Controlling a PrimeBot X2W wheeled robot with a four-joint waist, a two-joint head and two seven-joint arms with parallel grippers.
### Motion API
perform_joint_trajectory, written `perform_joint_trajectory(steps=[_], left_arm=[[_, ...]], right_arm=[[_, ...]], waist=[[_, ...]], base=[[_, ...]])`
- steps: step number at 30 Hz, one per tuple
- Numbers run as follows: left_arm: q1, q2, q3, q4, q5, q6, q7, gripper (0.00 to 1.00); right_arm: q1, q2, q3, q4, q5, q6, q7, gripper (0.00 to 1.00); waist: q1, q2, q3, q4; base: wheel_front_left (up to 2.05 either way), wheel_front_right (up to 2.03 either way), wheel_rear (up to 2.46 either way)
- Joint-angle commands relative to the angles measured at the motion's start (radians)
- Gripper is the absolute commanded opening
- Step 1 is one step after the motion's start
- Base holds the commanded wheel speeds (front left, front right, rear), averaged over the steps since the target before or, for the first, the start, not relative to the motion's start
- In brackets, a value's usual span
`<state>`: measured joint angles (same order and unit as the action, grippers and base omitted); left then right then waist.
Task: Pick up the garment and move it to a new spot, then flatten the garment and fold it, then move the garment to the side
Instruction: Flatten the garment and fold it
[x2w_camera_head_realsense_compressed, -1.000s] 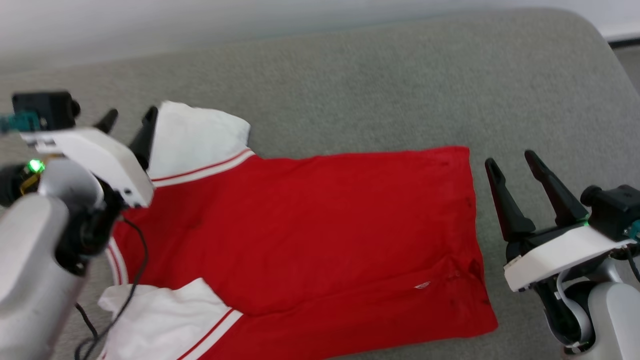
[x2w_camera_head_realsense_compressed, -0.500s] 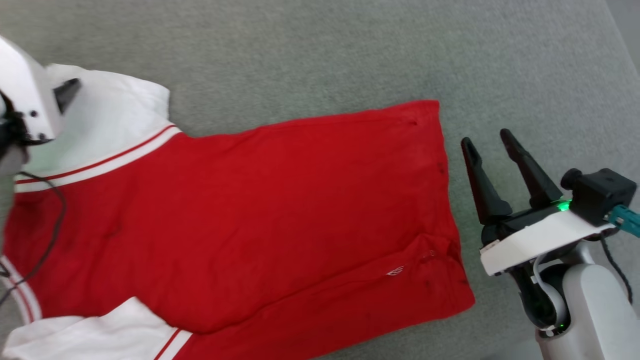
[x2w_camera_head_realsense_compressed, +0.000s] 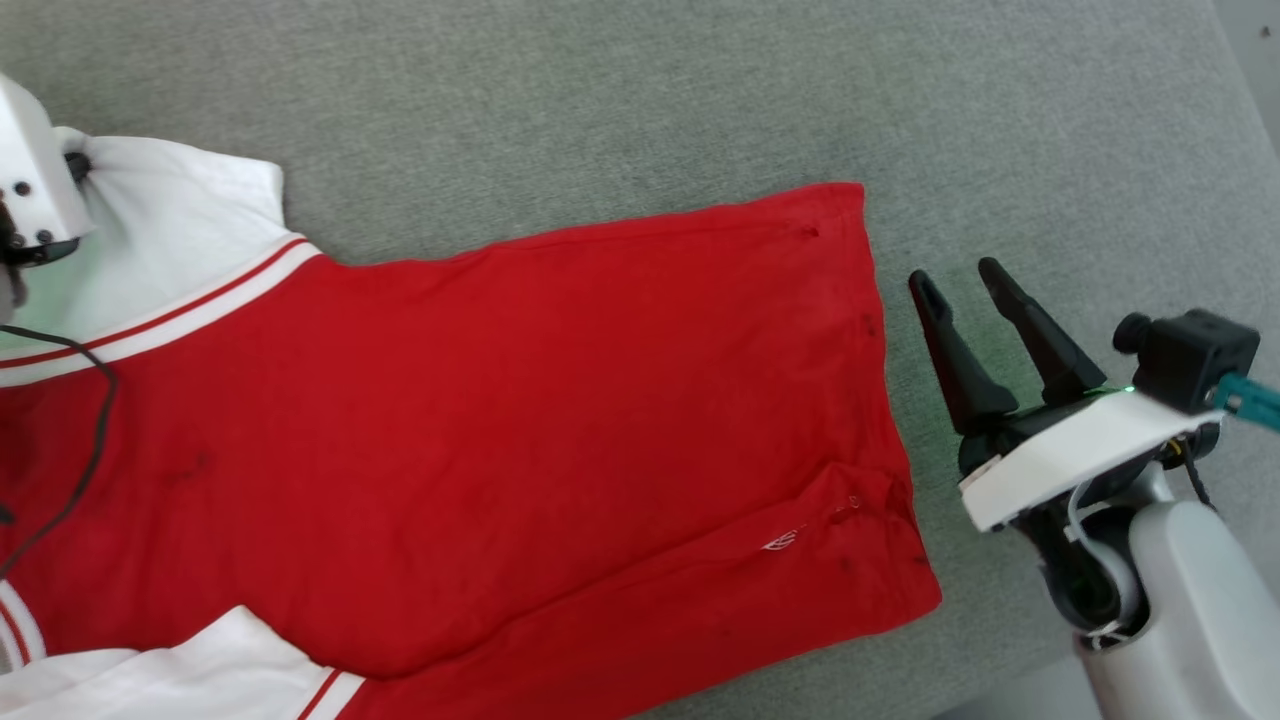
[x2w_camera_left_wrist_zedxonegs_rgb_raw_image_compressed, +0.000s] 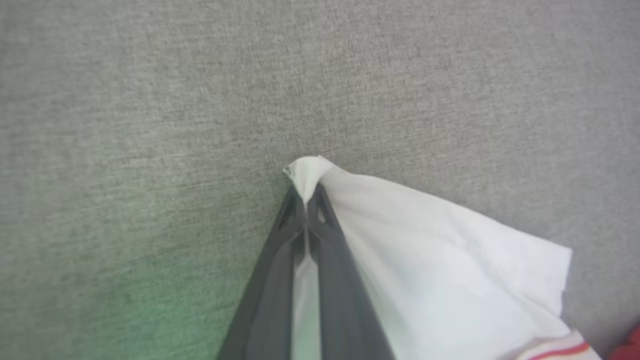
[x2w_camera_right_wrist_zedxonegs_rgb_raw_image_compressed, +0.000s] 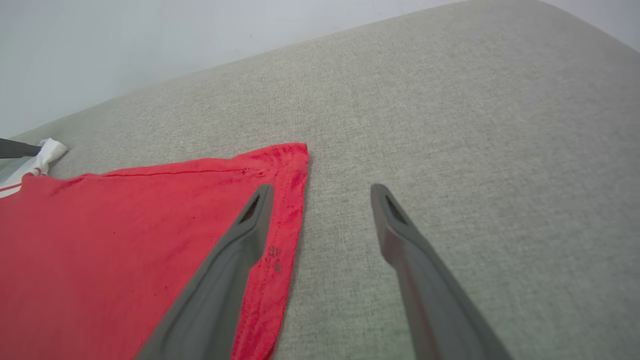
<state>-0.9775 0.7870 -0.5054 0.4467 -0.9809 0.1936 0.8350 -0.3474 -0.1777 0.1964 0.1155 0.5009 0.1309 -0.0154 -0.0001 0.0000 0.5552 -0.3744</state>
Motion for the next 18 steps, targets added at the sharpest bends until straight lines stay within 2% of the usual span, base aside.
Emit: perform_joint_trajectory(steps=[1, 4, 10, 12, 18], left_arm=[[0.097, -0.048, -0.047, 0.044, 0.0, 0.0, 0.008, 0.0], [0.06, -0.061, -0.036, 0.048, 0.034, 0.008, -0.08, 0.0], [-0.007, -0.126, -0.025, 0.05, 0.079, -0.011, -0.24, 0.0], [-0.014, -0.159, -0.012, 0.041, 0.056, -0.026, -0.272, 0.0], [-0.018, -0.19, -0.016, -0.015, 0.057, -0.062, -0.325, 0.0]], right_arm=[[-0.02, -0.011, -0.002, 0.011, 0.023, 0.0, 0.016, 1.0], [-0.052, -0.034, -0.008, 0.038, 0.078, 0.0, 0.091, 1.0], [-0.14, -0.095, -0.036, 0.139, 0.156, 0.0, 0.337, 1.0], [-0.172, -0.114, -0.04, 0.155, 0.173, 0.0, 0.408, 1.0], [-0.259, -0.154, -0.048, 0.216, 0.172, 0.0, 0.564, 1.0]], waist=[[0.0001, 0.0, -0.011, 0.012], [0.0001, 0.0, -0.031, 0.04], [0.0001, 0.0, -0.08, 0.129], [0.0001, 0.0, -0.088, 0.166], [0.0001, 0.0, -0.08, 0.253]], base=[[0.0, 0.0, 0.0], [0.0, 0.0, 0.0], [0.0, 0.0, 0.0], [0.0, 0.0, 0.0], [0.0, 0.0, 0.0]])
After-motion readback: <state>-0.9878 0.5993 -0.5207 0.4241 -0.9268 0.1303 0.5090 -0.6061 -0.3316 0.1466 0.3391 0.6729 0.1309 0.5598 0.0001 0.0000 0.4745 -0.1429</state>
